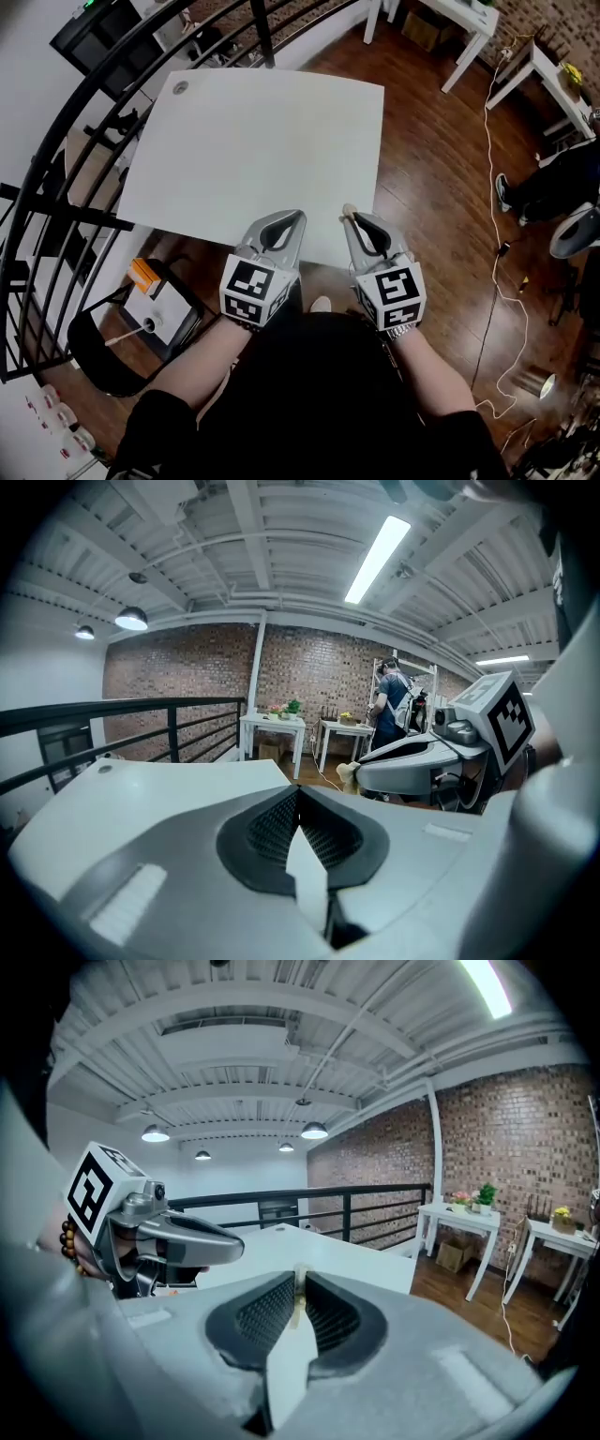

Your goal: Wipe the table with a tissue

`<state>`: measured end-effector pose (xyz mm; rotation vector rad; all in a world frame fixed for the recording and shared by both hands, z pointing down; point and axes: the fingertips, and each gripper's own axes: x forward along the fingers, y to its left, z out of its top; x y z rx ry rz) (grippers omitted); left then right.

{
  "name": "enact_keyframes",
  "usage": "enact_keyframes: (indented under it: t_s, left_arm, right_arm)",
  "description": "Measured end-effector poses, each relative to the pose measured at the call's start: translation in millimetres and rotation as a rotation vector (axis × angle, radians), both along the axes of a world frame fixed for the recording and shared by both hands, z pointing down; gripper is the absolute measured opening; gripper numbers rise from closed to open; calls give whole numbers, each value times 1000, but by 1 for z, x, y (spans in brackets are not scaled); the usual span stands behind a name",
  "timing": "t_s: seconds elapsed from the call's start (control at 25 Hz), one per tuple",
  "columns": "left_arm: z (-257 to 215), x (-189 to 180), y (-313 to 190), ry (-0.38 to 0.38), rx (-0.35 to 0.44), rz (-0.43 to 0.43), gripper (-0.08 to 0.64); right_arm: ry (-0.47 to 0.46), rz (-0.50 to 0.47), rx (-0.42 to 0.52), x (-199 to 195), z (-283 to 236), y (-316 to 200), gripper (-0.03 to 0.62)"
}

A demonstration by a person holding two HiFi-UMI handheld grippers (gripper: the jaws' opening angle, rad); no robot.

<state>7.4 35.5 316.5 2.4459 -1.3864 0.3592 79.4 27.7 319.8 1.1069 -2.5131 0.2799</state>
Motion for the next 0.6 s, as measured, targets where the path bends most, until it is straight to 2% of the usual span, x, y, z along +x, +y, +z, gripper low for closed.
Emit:
enact_keyframes:
  t_s: [0.32,0.6]
  left_arm:
    - [-28,11,45,-17,75,-42,9]
    - [-45,13,63,-24,113,-60,9]
  right_arm:
    - [-56,-60,84,1,-30,47,26]
    - [-82,-88,137,-2,-50,63,26]
